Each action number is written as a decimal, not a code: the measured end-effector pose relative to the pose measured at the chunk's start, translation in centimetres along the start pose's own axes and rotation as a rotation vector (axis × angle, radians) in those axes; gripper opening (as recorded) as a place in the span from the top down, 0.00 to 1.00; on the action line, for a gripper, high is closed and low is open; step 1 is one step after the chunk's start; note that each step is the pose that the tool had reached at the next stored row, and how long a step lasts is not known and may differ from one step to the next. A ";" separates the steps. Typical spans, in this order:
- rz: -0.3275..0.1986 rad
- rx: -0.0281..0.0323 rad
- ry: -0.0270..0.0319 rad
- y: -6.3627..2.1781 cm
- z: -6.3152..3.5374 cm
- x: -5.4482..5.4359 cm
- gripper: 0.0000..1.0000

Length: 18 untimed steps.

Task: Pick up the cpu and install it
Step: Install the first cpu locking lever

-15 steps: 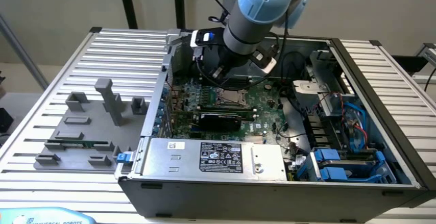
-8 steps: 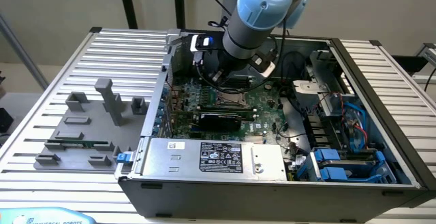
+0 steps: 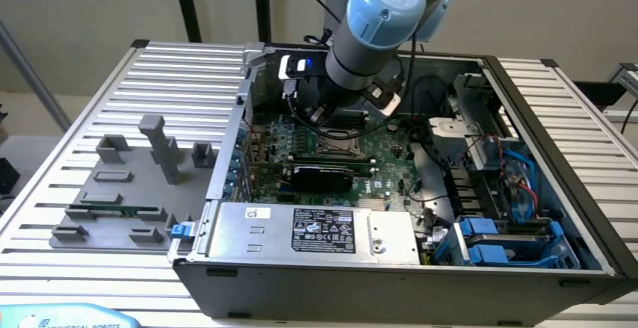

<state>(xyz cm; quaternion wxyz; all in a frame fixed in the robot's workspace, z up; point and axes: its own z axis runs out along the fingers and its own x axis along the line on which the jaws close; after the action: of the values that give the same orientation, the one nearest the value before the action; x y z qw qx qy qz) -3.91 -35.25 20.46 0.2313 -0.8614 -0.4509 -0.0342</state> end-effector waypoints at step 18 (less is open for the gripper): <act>0.014 -0.0179 -0.0694 1.29 0.78 1.4 0.89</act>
<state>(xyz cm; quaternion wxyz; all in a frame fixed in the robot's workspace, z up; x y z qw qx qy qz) -2.20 -34.51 19.66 0.2080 -0.8672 -0.4524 -0.0068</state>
